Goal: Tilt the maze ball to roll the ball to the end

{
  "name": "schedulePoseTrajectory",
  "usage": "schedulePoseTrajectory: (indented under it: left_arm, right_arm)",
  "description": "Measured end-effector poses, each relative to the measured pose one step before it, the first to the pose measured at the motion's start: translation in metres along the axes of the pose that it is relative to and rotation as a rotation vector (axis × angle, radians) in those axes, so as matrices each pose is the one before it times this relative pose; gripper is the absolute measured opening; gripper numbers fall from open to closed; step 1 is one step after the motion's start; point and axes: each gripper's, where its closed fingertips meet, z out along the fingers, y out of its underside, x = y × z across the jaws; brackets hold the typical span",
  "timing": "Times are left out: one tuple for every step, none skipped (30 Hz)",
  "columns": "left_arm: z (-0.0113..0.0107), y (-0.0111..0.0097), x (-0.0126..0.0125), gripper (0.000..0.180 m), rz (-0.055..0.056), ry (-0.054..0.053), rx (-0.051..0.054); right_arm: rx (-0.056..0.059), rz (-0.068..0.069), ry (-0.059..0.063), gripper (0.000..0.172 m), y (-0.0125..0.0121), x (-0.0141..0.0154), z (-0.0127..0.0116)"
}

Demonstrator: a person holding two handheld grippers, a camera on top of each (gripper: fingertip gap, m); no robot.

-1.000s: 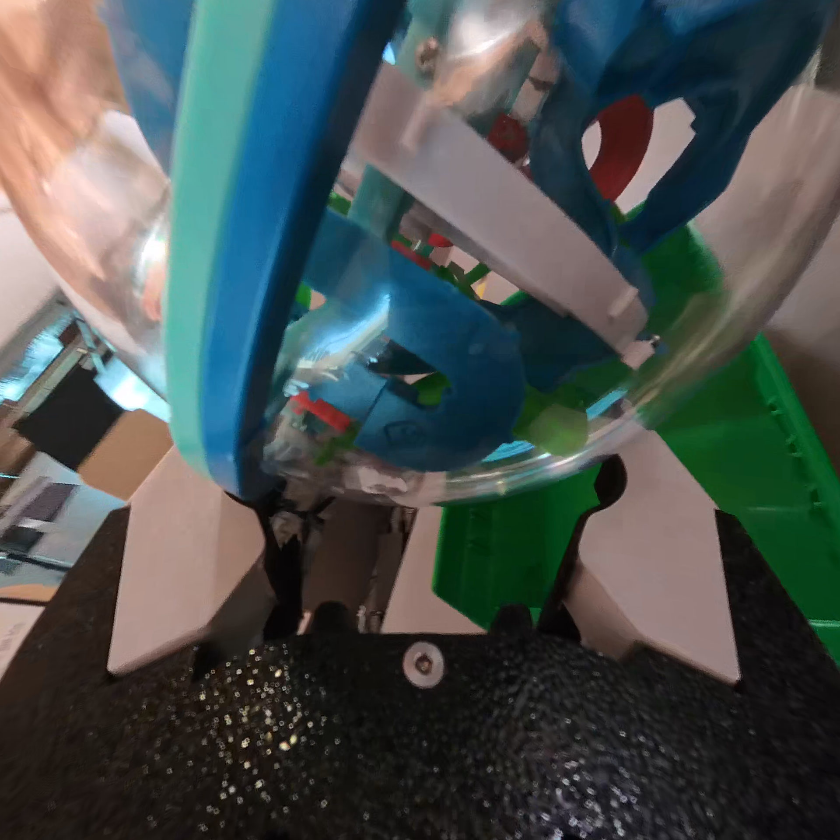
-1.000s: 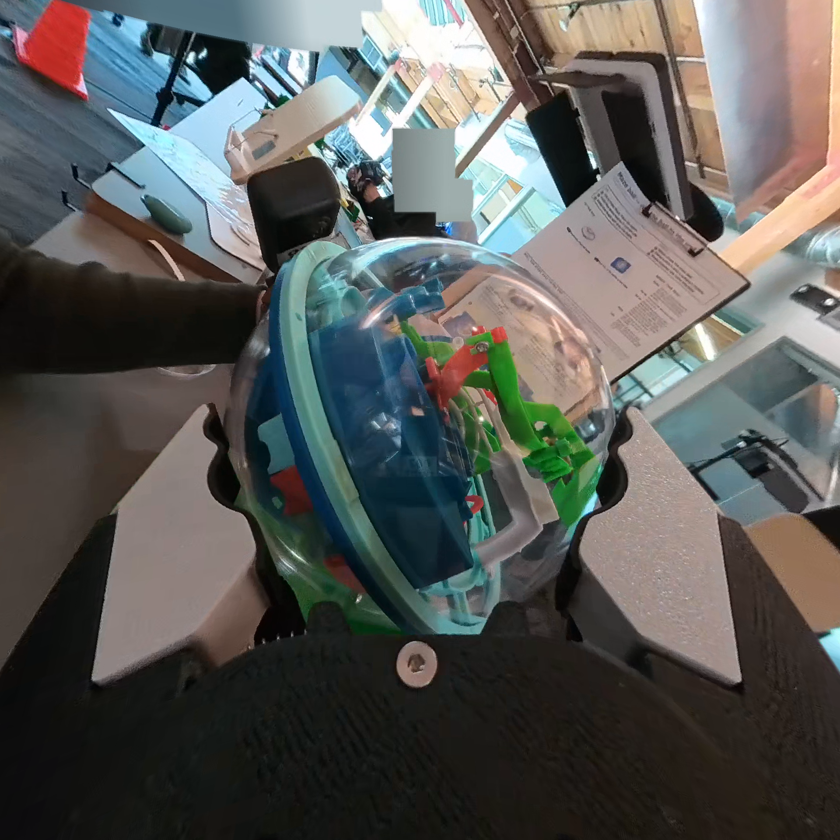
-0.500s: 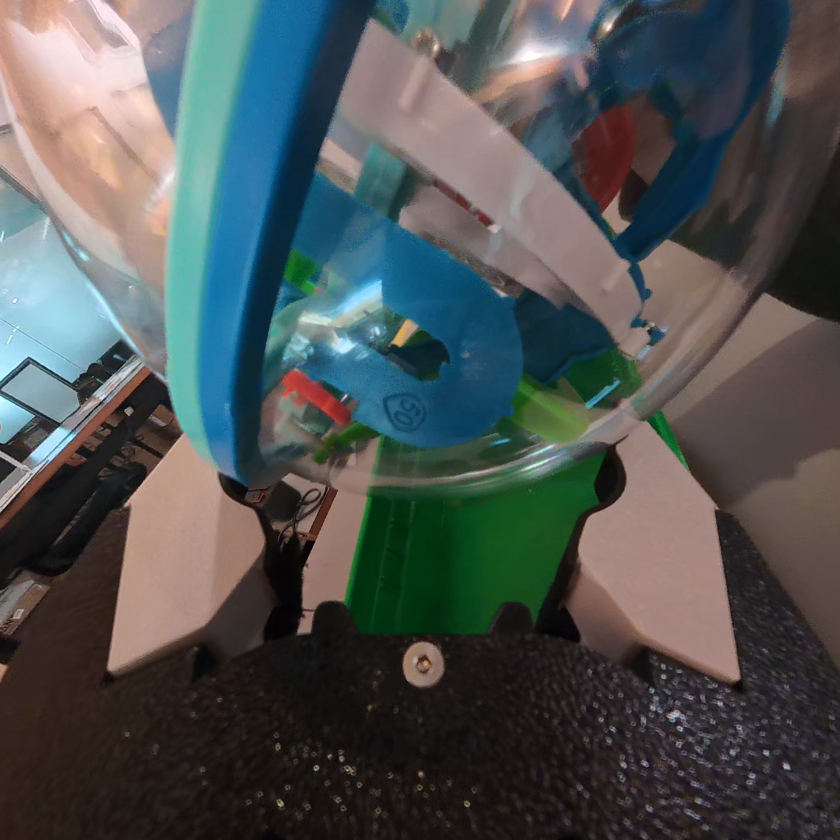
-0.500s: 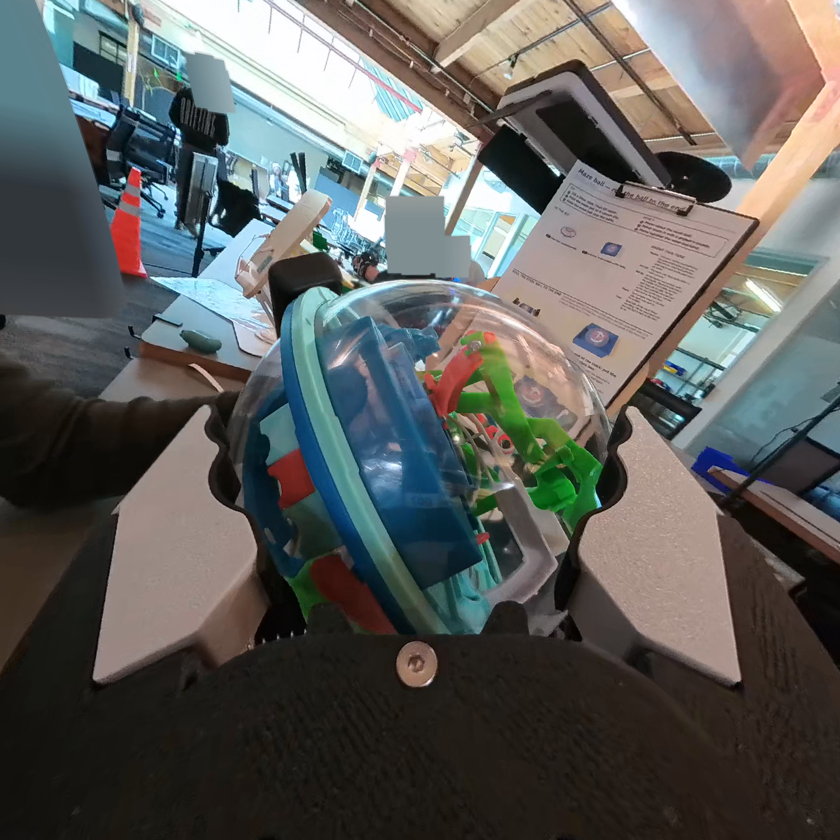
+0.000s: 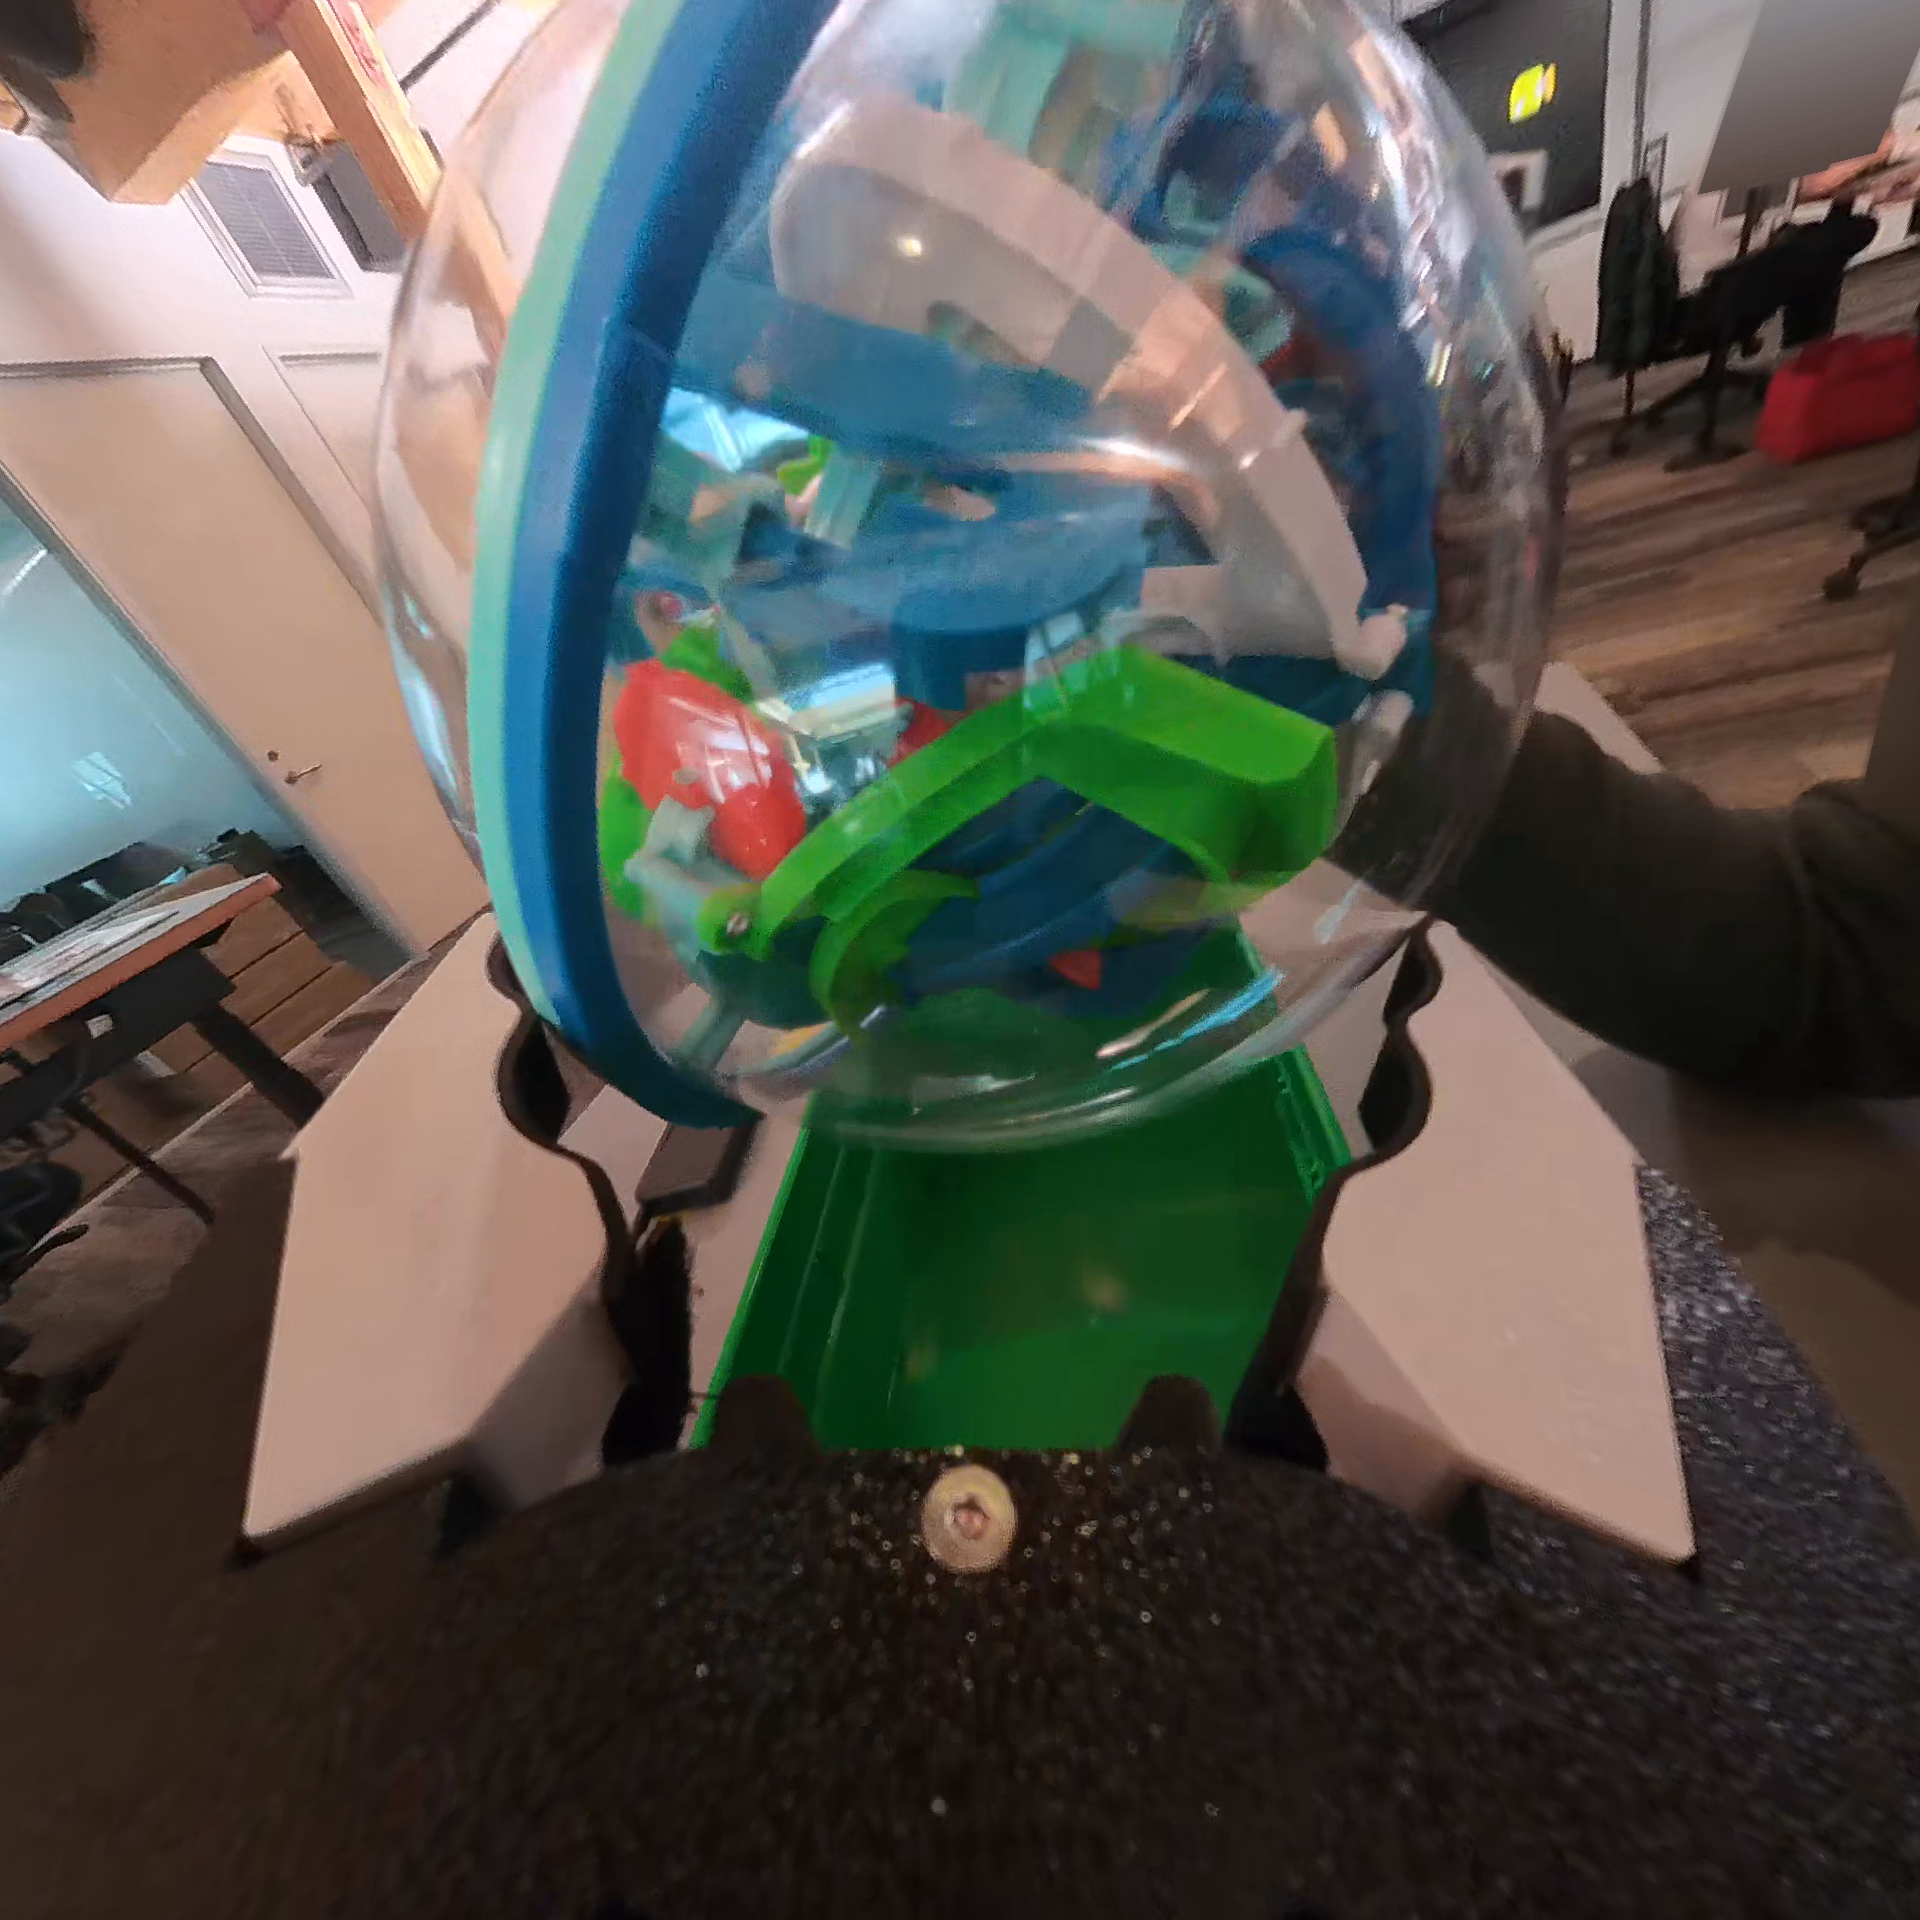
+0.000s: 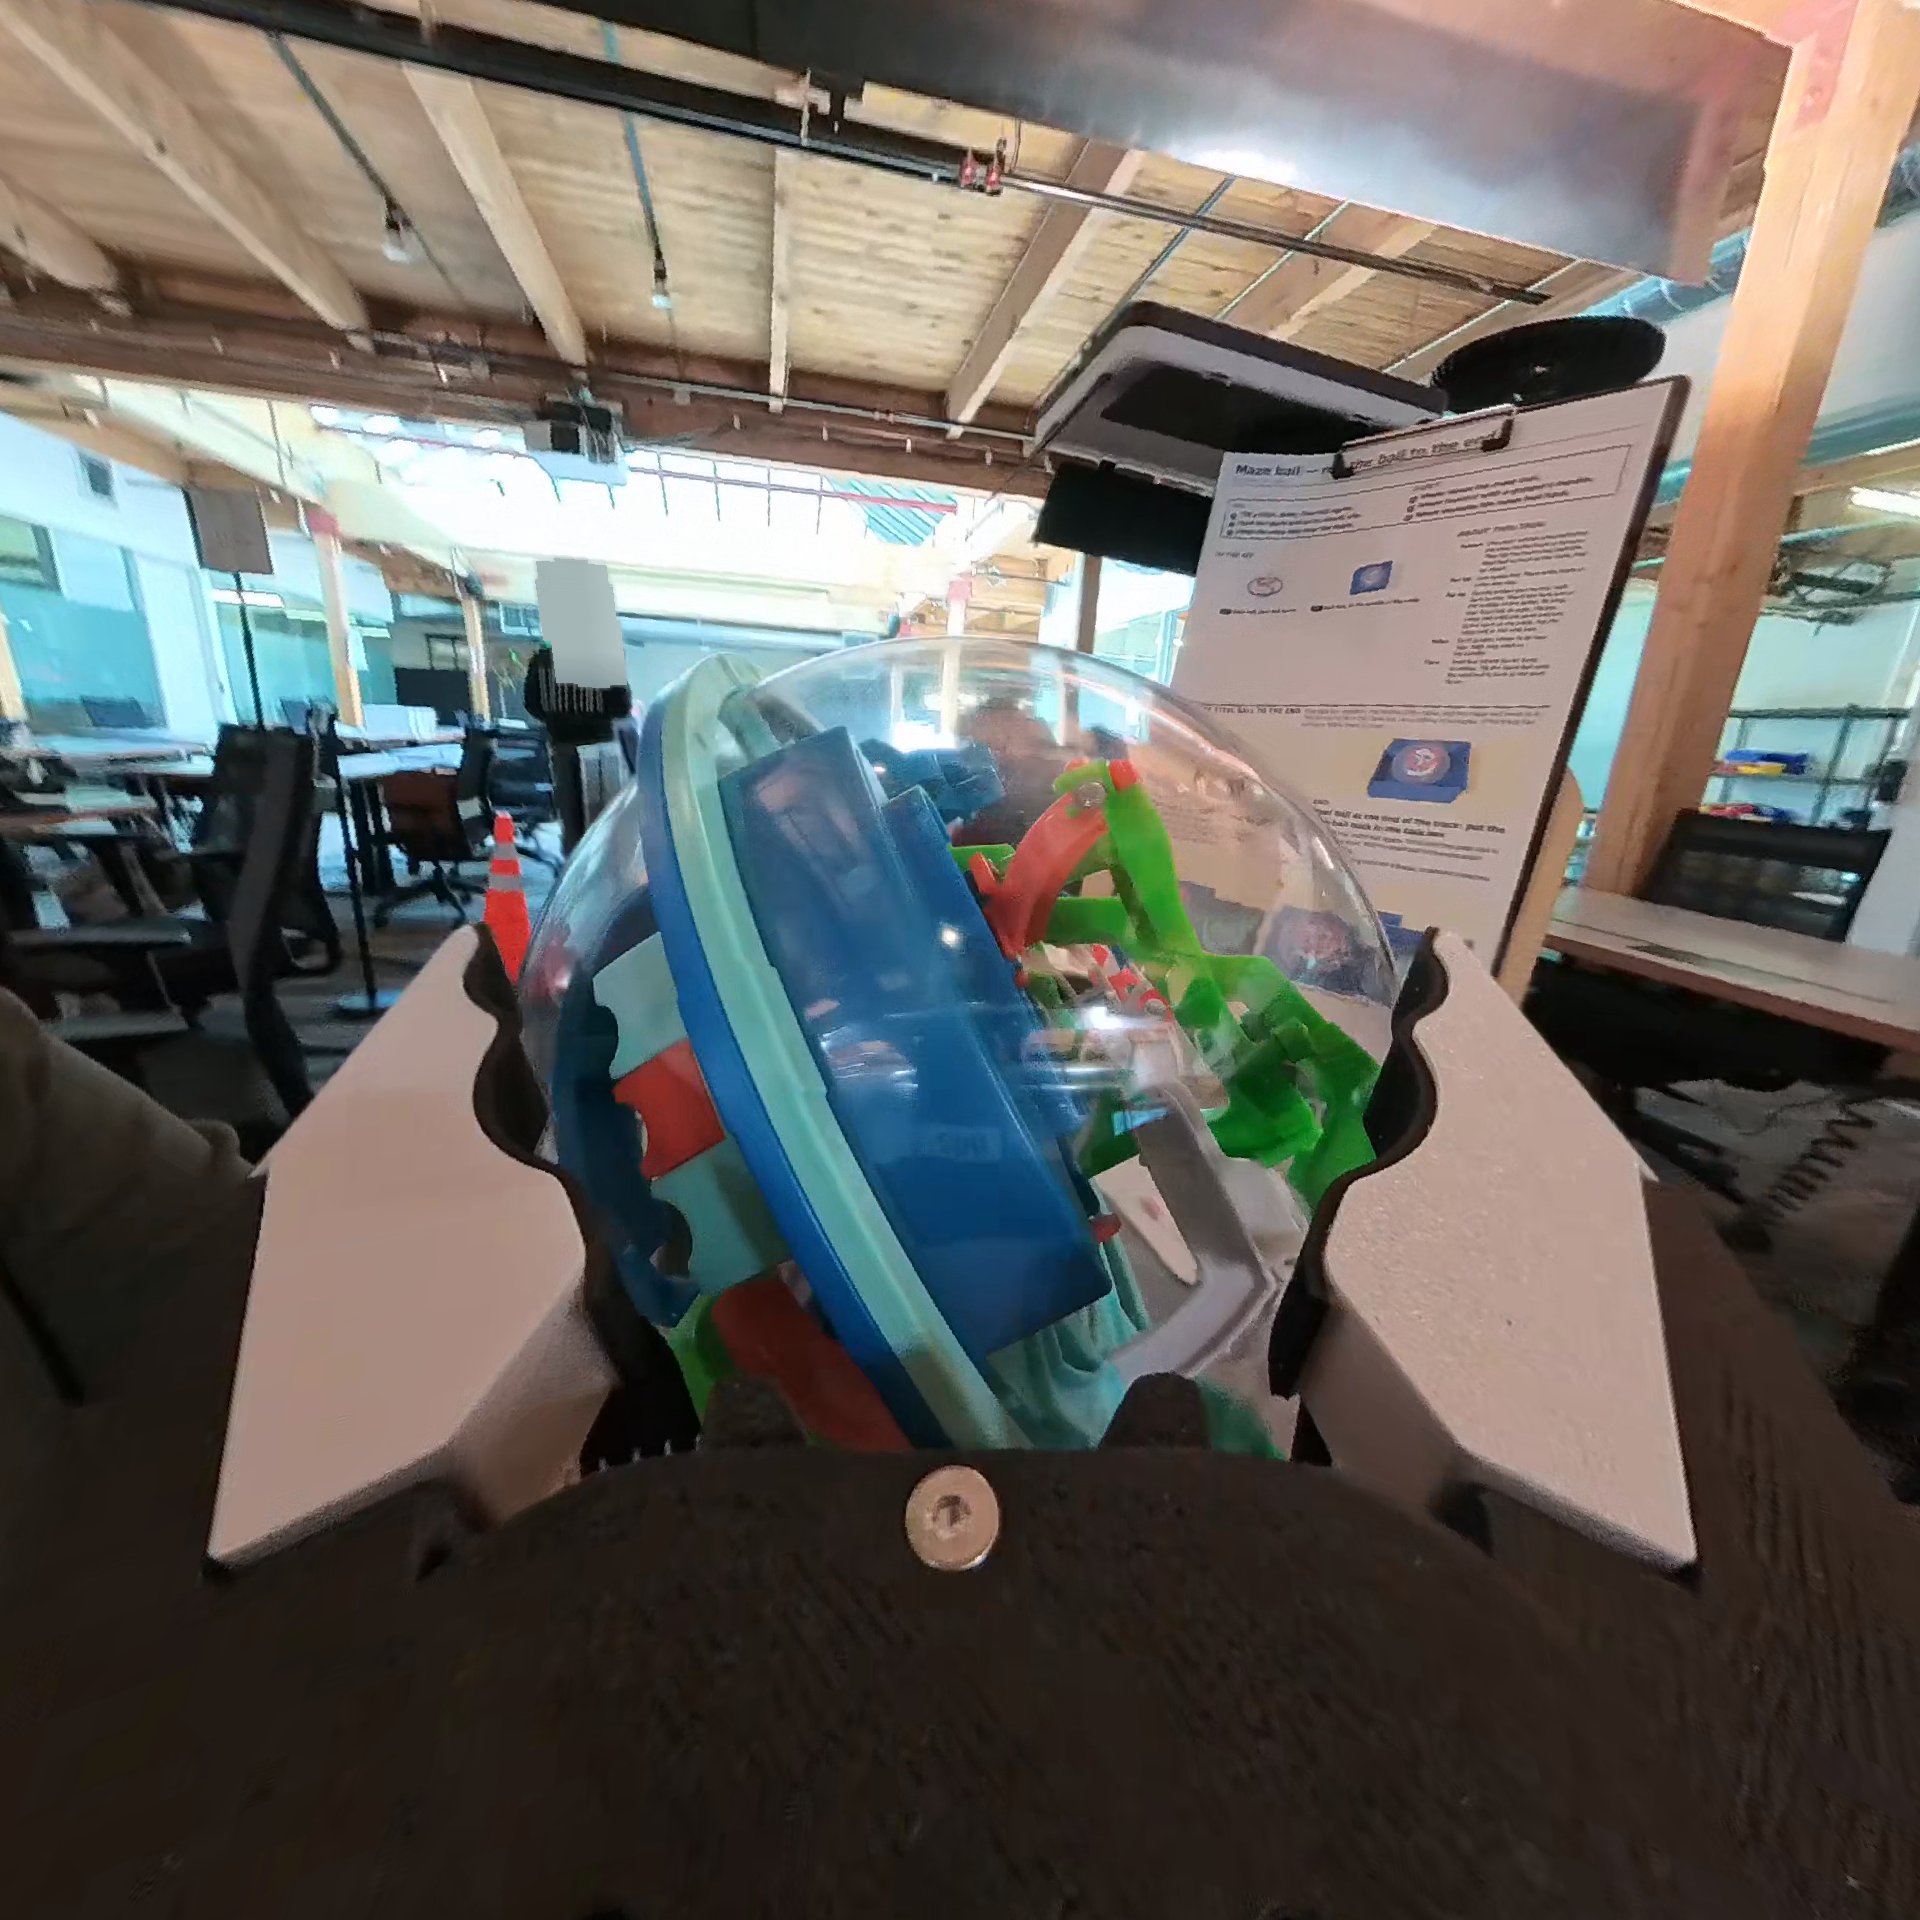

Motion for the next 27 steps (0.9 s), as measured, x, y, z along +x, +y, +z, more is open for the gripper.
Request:
schedulePoseTrajectory:
  left_arm:
    - [-0.00082,-0.00366,-0.00049,0.154,-0.0137,-0.0002,0.0194]
    - [-0.00088,-0.00390,-0.00040,0.154,-0.0130,-0.0012,0.0200]
    - [-0.00106,-0.00366,-0.00048,0.154,-0.0112,-0.0016,0.0177]
    - [-0.00100,-0.00273,-0.00037,0.154,-0.0072,-0.0022,0.0100]
    - [-0.00073,-0.00151,-0.00025,0.154,-0.0062,-0.0016,0.0030]
    - [-0.00057,-0.00106,-0.00019,0.154,-0.0077,-0.0001,0.0019]
    - [-0.00023,-0.00076,-0.00028,0.154,-0.0099,0.0011,0.0023]
    - [-0.00006,-0.00062,-0.00023,0.154,-0.0127,0.0023,0.0041]
    - [0.00037,-0.00038,-0.00036,0.154,-0.0133,0.0023,0.0044]
    - [0.00052,0.00004,-0.00045,0.154,-0.0142,0.0016,0.0016]
    - [0.00074,0.00034,-0.00051,0.154,-0.0172,0.0017,0.0000]
    - [0.00082,0.00058,-0.00033,0.154,-0.0173,0.0029,-0.0004]
    - [0.00090,0.00101,-0.00060,0.154,-0.0165,0.0029,-0.0019]
    - [0.00082,0.00157,-0.00102,0.154,-0.0152,0.0007,-0.0046]
    - [0.00063,0.00180,-0.00121,0.154,-0.0136,-0.0004,-0.0052]
    - [0.00065,0.00175,-0.00134,0.154,-0.0162,-0.0002,-0.0055]
    - [0.00064,0.00155,-0.00120,0.154,-0.0170,0.0000,-0.0052]
    - [0.00050,0.00115,-0.00110,0.154,-0.0164,-0.0003,-0.0030]
    - [0.00051,0.00105,-0.00072,0.154,-0.0117,-0.0014,-0.0039]
    - [0.00046,0.00138,-0.00048,0.154,-0.0003,-0.0047,-0.0094]
    - [0.00077,0.00236,-0.00041,0.156,0.0137,-0.0101,-0.0183]
    - [0.00072,0.00262,-0.00034,0.158,0.0250,-0.0132,-0.0211]
    - [-0.00027,0.00023,0.00051,0.158,0.0230,-0.0070,-0.0063]
    - [-0.00064,-0.00043,0.00074,0.158,0.0281,-0.0072,-0.0052]
    - [-0.00064,-0.00012,0.00061,0.158,0.0368,-0.0110,-0.0097]
    - [-0.00061,0.00002,0.00074,0.158,0.0355,-0.0119,-0.0116]
    - [-0.00040,0.00052,0.00016,0.158,0.0337,-0.0149,-0.0168]
  right_arm:
    - [0.0148,0.0262,0.0000,0.160,-0.00143,0.00161,0.00010]
    - [0.0166,0.0267,-0.0006,0.160,-0.00157,0.00140,0.00023]
    - [0.0166,0.0254,-0.0012,0.160,-0.00148,0.00120,0.00045]
    - [0.0139,0.0205,-0.0016,0.160,-0.00118,0.00077,0.00052]
    - [0.0093,0.0157,-0.0009,0.160,-0.00063,0.00069,0.00060]
    - [0.0055,0.0132,0.0011,0.160,-0.00030,0.00084,0.00039]
    - [0.0031,0.0127,0.0035,0.160,-0.00022,0.00121,0.00043]
    - [0.0016,0.0137,0.0060,0.160,-0.00042,0.00116,0.00037]
    - [0.0011,0.0137,0.0073,0.160,-0.00067,0.00164,-0.00006]
    - [0.0006,0.0142,0.0078,0.160,0.00048,-0.00015,0.00109]
    - [-0.0001,0.0168,0.0085,0.160,0.00059,0.00055,0.00021]
    - [-0.0006,0.0178,0.0085,0.160,0.00007,0.00271,-0.00152]
    - [-0.0016,0.0170,0.0081,0.160,0.00015,0.00269,-0.00134]
    - [-0.0027,0.0149,0.0076,0.160,0.00040,0.00269,-0.00135]
    - [-0.0034,0.0130,0.0067,0.160,0.00046,0.00271,-0.00138]
    - [-0.0034,0.0138,0.0068,0.160,0.00047,0.00285,-0.00115]
    - [-0.0027,0.0158,0.0073,0.160,0.00041,0.00284,-0.00143]
    - [-0.0016,0.0164,0.0067,0.160,0.00024,0.00286,-0.00145]
    - [-0.0008,0.0142,0.0047,0.160,0.00038,0.00240,-0.00141]
    - [-0.0018,0.0079,0.0023,0.159,0.00035,0.00150,-0.00115]
    - [-0.0043,0.0007,0.0023,0.159,0.00026,0.00038,-0.00081]
    - [-0.0062,-0.0045,0.0024,0.159,0.00022,-0.00049,-0.00014]
    - [-0.0060,-0.0019,-0.0011,0.159,0.00031,-0.00091,-0.00017]
    - [-0.0033,0.0058,-0.0055,0.158,-0.00027,-0.00094,-0.00080]
    - [0.0006,0.0092,-0.0098,0.157,-0.00100,-0.00081,-0.00116]
    - [-0.0011,0.0125,-0.0118,0.155,-0.00063,-0.00043,-0.00078]
    - [-0.0065,0.0154,-0.0097,0.155,0.00023,-0.00017,-0.00091]
